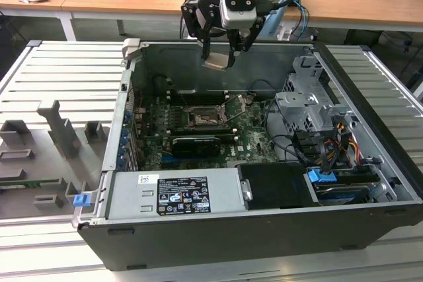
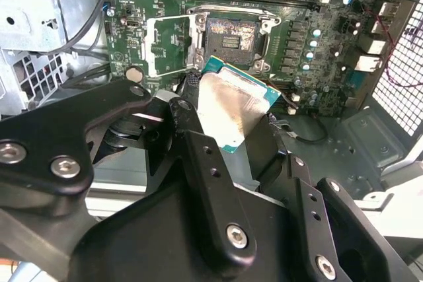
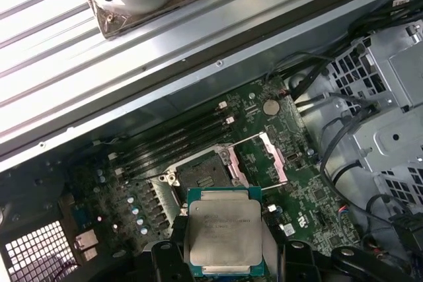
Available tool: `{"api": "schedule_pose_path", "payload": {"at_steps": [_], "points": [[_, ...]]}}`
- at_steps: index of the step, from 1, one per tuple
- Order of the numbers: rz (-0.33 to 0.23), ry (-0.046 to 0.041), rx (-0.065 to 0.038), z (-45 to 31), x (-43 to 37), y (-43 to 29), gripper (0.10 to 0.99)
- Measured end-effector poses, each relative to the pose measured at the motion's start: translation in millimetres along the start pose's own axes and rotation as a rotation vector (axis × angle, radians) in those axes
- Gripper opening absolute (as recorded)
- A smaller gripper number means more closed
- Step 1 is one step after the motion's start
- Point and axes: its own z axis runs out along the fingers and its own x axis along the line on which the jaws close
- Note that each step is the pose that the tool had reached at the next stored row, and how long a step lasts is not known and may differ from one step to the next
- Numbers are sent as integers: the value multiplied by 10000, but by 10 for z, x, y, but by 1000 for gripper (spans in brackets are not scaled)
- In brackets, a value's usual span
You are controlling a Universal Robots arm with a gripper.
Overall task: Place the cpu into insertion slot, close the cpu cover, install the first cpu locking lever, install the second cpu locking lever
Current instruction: 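Place the cpu into insertion slot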
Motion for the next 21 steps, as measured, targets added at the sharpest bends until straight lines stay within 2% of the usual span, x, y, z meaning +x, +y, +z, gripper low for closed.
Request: {"api": "schedule_pose_path", "payload": {"at_steps": [21], "points": [[502,-44,-11,40,-1,-3,525]]}}
